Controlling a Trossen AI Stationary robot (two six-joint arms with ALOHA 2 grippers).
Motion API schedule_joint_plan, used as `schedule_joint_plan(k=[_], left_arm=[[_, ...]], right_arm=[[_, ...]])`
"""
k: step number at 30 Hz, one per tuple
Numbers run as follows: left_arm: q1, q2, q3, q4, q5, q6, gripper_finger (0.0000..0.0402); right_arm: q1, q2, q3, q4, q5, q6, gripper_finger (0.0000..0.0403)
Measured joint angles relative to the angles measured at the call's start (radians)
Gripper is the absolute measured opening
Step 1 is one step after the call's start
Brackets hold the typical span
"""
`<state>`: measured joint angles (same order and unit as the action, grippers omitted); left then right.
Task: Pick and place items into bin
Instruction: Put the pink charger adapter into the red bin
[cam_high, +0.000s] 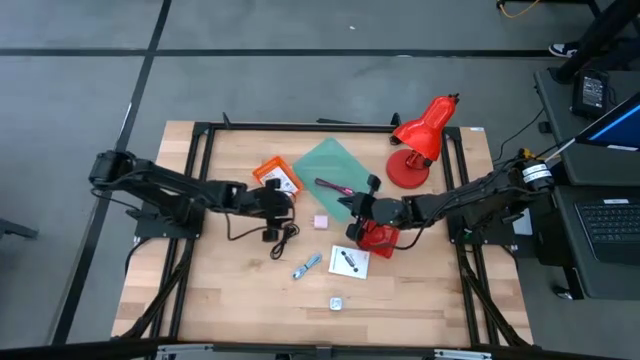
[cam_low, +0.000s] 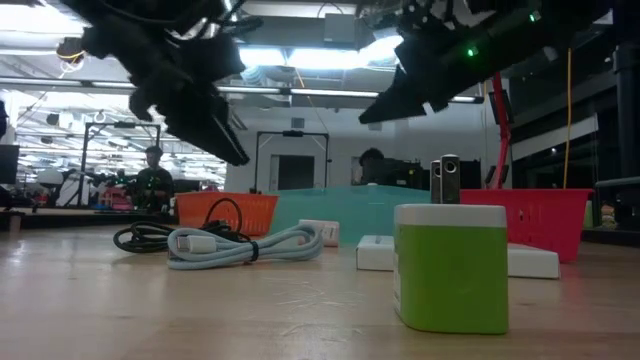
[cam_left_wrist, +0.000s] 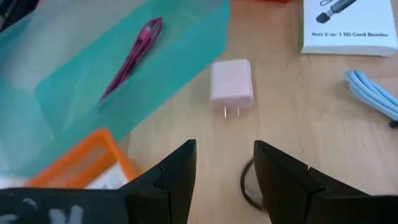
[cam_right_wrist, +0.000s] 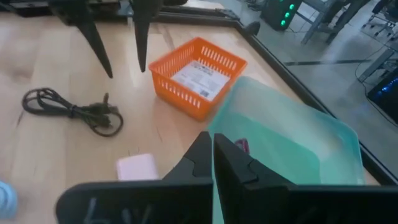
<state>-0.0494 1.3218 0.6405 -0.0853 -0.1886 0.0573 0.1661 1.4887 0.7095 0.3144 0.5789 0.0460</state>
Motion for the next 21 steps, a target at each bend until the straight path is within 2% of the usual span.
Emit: schedule_joint_plan(k=[6,12,21], left_arm=[[0.001,0.104,0.069,0.024,0.007,0.057,0.0155],[0.001,0.198,0.114,0.040,0.008,0.062,0.0155],[0.001,0.328,0.156,0.083,0.036,0.071,0.0155]], right_arm=[[0.000,-0.042,-0.074,0.103,-0.005,-0.005,0.0000],[0.019,-0.118,-0.121,0.116,-0.006,0.015,0.0000],[0.048,-0.125,-0.160,0.113,-0.008,0.052,0.0000]])
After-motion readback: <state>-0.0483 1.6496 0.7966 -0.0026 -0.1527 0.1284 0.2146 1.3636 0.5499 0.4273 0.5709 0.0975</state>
